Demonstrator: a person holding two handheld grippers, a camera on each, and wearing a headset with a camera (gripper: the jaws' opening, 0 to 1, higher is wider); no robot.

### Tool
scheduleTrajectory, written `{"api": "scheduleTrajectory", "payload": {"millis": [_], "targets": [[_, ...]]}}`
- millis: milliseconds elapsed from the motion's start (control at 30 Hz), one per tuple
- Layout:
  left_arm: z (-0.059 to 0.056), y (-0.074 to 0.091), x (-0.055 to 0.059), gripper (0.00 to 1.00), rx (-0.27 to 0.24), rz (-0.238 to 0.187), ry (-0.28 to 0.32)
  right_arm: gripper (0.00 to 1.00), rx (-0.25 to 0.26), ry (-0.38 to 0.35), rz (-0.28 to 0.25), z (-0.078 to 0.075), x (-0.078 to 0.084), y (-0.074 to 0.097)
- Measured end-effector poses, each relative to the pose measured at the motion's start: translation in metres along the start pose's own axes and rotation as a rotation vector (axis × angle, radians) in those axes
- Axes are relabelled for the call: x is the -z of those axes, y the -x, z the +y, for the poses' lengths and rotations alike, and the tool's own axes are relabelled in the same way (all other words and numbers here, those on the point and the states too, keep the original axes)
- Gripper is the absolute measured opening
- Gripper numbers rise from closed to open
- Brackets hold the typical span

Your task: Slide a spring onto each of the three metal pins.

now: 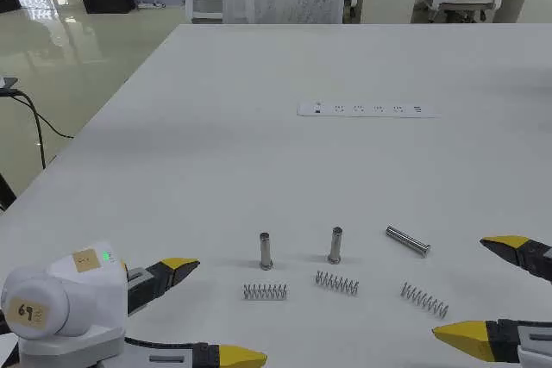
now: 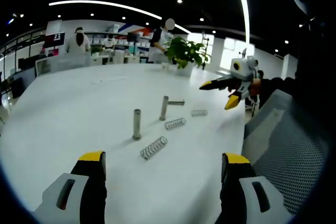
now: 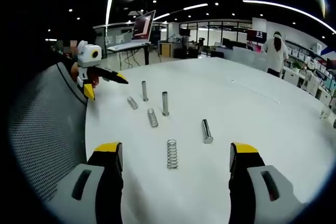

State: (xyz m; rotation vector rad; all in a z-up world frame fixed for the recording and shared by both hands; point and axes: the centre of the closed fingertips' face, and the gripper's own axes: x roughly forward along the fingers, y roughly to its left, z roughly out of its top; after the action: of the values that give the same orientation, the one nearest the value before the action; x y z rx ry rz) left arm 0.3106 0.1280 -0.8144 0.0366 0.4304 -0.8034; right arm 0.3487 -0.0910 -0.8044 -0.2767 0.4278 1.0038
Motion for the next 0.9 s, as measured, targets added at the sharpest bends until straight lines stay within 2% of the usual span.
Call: {"api": "scheduleTrajectory", "payload": {"millis": [900], "targets": [[-0.0007, -0.0007, 0.0003, 0.84, 0.004, 0.004, 0.001, 0.8, -0.005, -0.006, 0.015, 0.0024, 0.0037, -0.0001]]}}
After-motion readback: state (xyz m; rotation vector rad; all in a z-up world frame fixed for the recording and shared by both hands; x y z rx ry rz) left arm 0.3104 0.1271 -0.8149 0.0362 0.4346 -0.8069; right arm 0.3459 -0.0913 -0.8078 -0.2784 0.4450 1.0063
